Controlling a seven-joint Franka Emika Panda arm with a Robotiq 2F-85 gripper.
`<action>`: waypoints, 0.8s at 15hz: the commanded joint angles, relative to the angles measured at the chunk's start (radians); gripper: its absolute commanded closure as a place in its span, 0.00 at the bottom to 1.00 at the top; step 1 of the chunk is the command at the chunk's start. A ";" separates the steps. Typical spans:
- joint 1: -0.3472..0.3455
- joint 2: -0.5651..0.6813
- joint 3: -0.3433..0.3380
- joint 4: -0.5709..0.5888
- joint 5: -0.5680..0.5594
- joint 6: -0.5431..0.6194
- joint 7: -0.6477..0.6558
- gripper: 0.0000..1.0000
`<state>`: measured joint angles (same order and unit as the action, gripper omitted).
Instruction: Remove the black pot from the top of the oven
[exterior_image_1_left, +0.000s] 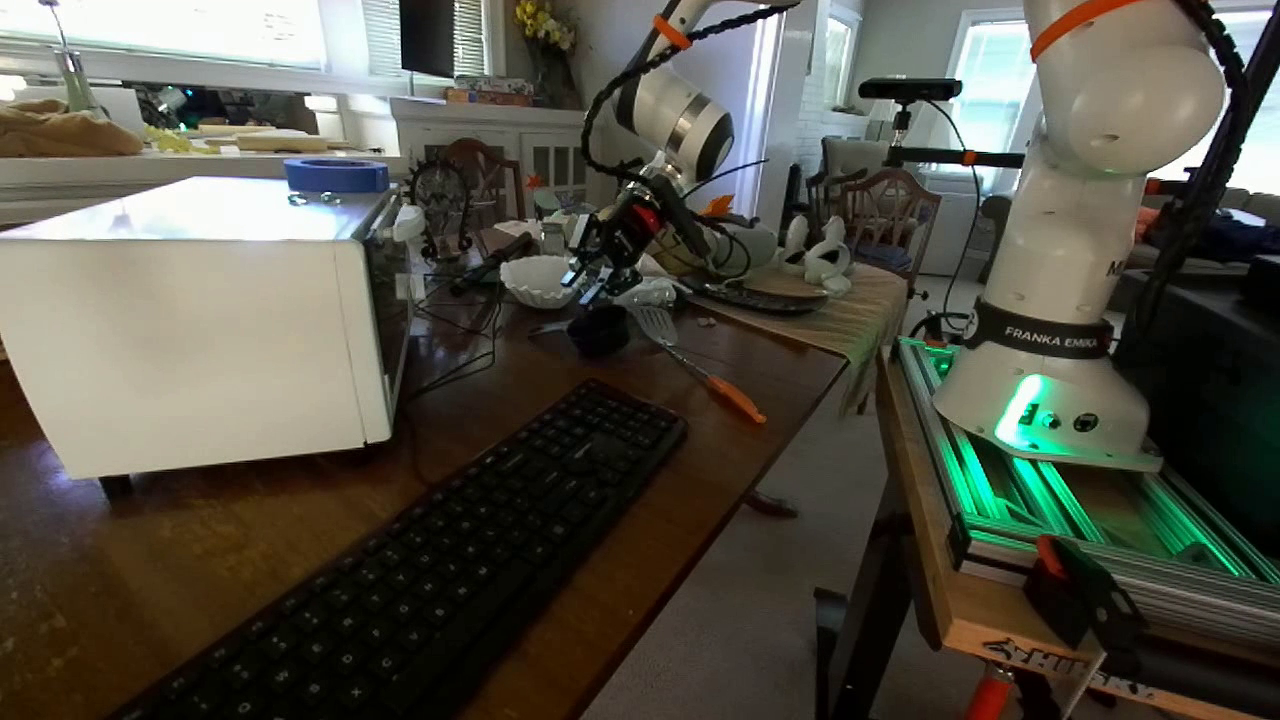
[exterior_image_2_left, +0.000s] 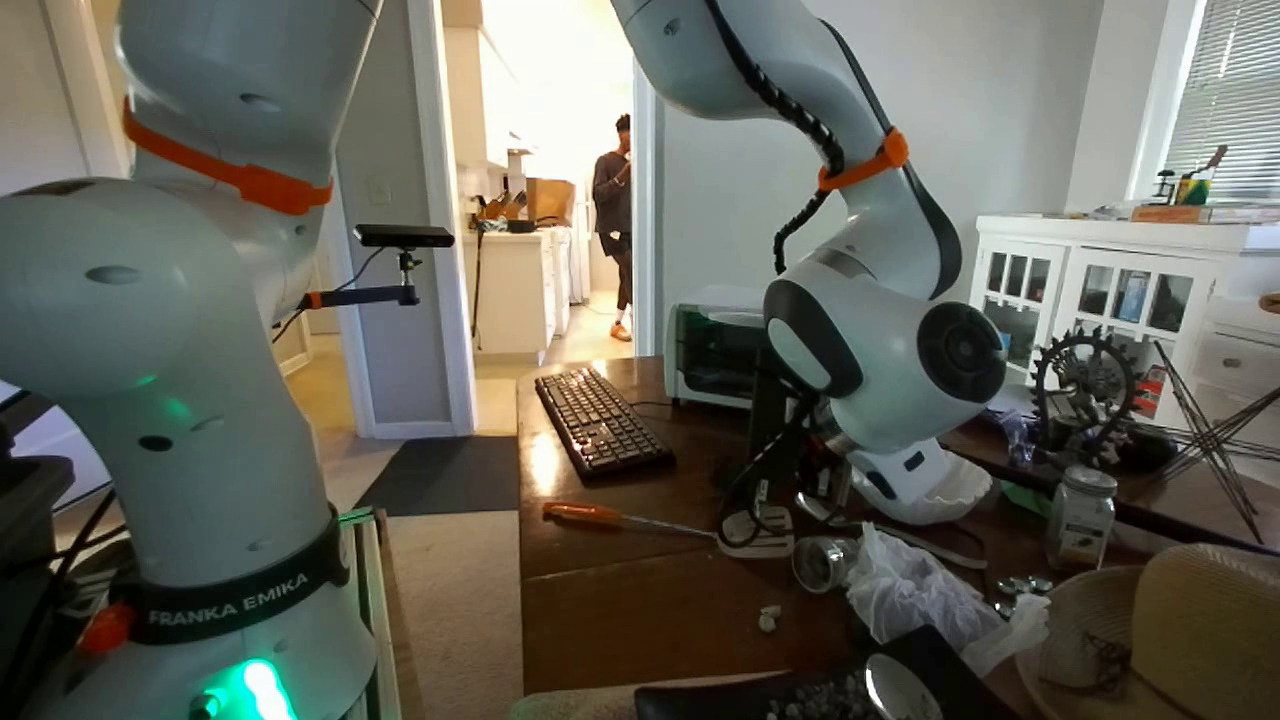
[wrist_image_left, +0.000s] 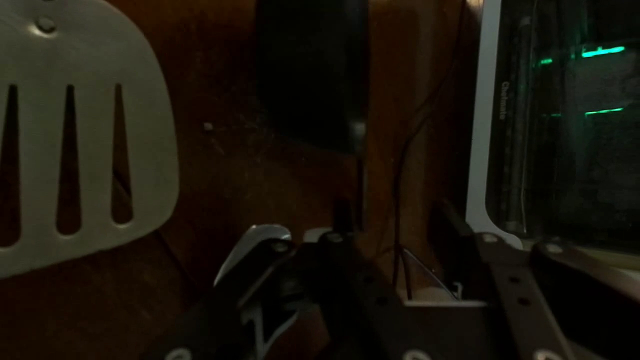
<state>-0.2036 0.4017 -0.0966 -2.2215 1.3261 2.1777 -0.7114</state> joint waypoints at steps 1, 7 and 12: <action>0.013 0.013 -0.010 0.006 0.023 0.005 -0.025 0.24; 0.023 -0.203 -0.045 -0.133 -0.079 -0.001 0.090 0.00; 0.021 -0.483 -0.084 -0.266 -0.329 0.052 0.343 0.01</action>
<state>-0.1978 0.1152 -0.1546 -2.3647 1.1602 2.1782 -0.5374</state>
